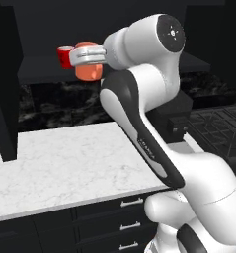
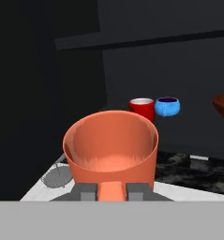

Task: Gather all objects into one cabinet and sort the glasses and bowls to opposite sides.

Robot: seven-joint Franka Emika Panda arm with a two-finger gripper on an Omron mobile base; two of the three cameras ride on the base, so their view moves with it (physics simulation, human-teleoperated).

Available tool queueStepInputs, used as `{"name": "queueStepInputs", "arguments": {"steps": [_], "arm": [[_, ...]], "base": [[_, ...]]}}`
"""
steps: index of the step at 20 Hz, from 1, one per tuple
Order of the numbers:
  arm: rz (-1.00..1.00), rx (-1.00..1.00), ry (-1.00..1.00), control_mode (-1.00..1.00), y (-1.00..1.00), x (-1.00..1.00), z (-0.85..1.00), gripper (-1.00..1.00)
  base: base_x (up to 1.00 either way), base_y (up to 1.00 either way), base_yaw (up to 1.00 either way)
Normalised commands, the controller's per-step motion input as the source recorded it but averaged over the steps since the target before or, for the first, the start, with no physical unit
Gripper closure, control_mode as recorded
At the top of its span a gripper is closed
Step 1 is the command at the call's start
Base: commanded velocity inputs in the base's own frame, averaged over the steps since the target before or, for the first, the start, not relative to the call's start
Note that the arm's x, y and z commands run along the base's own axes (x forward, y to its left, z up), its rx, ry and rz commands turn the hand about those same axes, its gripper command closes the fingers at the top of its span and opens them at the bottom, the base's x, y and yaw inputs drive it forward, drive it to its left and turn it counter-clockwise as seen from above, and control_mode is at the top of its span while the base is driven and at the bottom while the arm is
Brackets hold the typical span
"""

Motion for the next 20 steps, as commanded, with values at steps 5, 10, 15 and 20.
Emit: {"name": "queueStepInputs", "arguments": {"steps": [5, 10, 15, 20], "arm": [[0.0, 0.0, 0.0, -1.0, 0.0, 0.28, 0.0, 1.0], [0.0, 0.0, 0.0, -1.0, 0.07, 0.18, -0.06, 1.0], [0.0, 0.0, 0.0, -1.0, 0.15, 0.21, -0.19, 1.0], [0.0, 0.0, 0.0, -1.0, 0.07, 0.43, -0.07, 1.0]], "base": [[0.0, 0.0, 0.0], [0.0, 0.0, 0.0], [0.0, 0.0, 0.0], [0.0, 0.0, 0.0]]}}
